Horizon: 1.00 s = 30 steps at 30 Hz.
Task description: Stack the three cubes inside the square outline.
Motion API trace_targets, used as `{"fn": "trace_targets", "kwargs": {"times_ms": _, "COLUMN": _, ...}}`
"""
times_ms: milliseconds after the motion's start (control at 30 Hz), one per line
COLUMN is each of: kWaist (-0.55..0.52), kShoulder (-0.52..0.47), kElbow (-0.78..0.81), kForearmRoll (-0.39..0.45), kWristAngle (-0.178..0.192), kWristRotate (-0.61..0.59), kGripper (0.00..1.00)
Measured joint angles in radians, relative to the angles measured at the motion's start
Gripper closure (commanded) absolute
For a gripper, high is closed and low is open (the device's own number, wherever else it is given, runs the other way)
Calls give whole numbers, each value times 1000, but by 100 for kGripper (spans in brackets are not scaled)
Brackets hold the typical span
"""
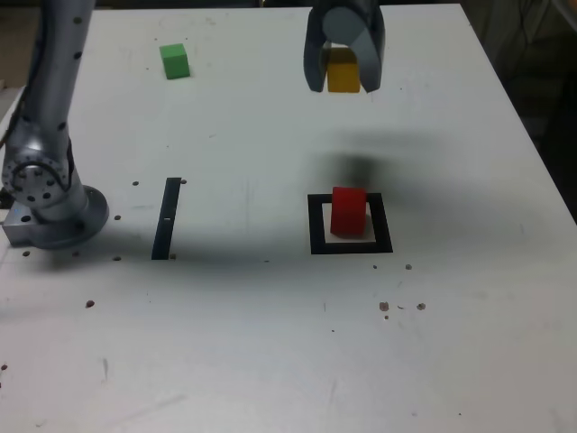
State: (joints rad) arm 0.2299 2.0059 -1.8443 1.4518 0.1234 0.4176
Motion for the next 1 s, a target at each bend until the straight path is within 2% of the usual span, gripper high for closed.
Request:
{"fn": "trace_targets", "kwargs": {"times_ms": 300, "kWaist": -120, "kShoulder": -49, "kElbow": 79, "kForearmRoll": -15, "kWristAngle": -23, "kWristRotate": -142, "kGripper": 65}}
{"fn": "trace_targets", "kwargs": {"times_ms": 500, "kWaist": -215, "kShoulder": -65, "kElbow": 152, "kForearmRoll": -56, "kWristAngle": -79, "kWristRotate": -250, "kGripper": 65}}
{"fn": "trace_targets", "kwargs": {"times_ms": 667, "kWaist": -279, "kShoulder": -65, "kElbow": 194, "kForearmRoll": -90, "kWristAngle": -102, "kWristRotate": -307, "kGripper": 65}}
{"fn": "trace_targets", "kwargs": {"times_ms": 1000, "kWaist": -316, "kShoulder": -20, "kElbow": 230, "kForearmRoll": -152, "kWristAngle": -120, "kWristRotate": -348, "kGripper": 65}}
